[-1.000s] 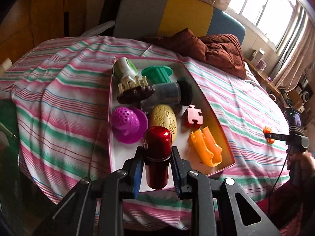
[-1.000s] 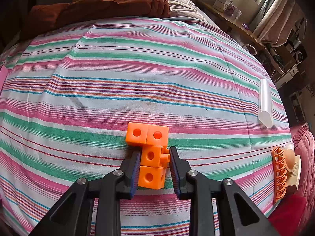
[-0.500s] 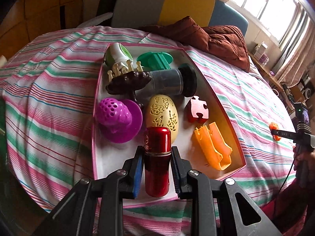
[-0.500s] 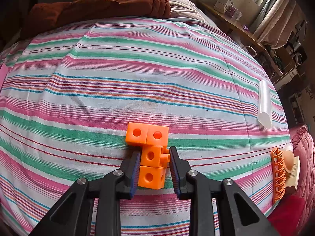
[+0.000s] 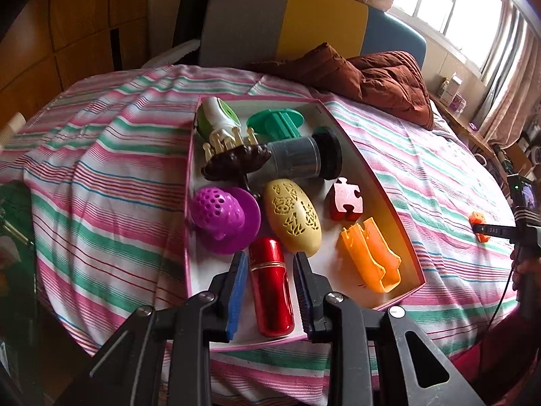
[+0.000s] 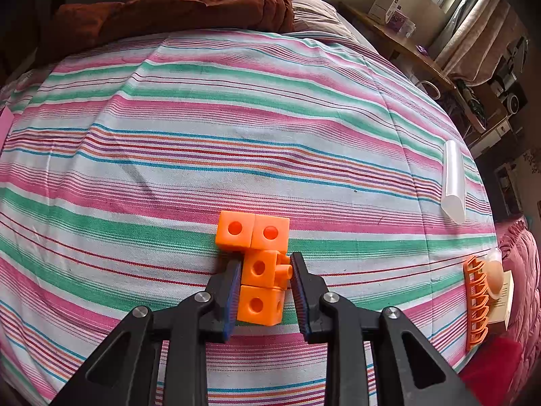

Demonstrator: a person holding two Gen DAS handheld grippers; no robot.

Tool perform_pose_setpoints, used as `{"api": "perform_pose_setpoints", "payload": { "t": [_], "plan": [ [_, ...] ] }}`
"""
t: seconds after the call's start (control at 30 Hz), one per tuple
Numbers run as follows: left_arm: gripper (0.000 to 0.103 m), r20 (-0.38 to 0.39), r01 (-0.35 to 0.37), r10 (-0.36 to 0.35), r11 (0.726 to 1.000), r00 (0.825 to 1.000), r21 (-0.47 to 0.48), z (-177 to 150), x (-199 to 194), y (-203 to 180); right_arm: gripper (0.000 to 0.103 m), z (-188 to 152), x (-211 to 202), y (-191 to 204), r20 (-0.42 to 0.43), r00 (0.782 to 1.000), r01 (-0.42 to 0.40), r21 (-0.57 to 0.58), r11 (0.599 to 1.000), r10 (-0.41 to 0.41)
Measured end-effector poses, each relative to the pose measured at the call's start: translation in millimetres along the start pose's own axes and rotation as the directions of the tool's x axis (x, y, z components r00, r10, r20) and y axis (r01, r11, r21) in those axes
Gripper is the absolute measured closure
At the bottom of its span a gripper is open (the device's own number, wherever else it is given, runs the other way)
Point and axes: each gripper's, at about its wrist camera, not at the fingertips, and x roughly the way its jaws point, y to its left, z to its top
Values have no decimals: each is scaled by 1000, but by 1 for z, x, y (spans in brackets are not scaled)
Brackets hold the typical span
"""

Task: Organize rigid objects
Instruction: 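Lower the red cylinder into the tray and open the left gripper, then carry the orange cubes into the tray with the right gripper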

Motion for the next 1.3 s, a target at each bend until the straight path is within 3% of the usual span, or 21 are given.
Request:
{"api": "perform_pose_setpoints", "payload": {
  "t": [0.1,0.23,0.5,0.6,0.73,1.07,1.3],
  "plan": [
    [74,24,-26,26,1000,999,8,3,-9,1,76,0,0,0,0,1000,-12,-3,1000,12],
    [56,75,-63,61,998,995,23,6,-22,-1,76,0,-1,4,6,1000,-24,-24,999,24],
    [56,127,-94,89,995,988,34,11,-38,-1,76,-4,-7,17,1,990,-144,-37,989,144],
    [55,138,-112,106,993,985,38,11,-40,-1,76,-6,-10,22,-16,962,-272,-1,962,272],
    [55,136,-118,112,992,984,36,10,-41,0,76,-13,-29,52,5,931,-365,-31,931,365],
    [54,128,-119,116,993,985,17,5,-40,6,76,-20,-114,177,43,821,-541,-261,800,569],
    [52,125,-118,117,993,985,-3,2,-40,14,76,-13,-125,243,4,811,-552,-326,767,585]
  ]
}}
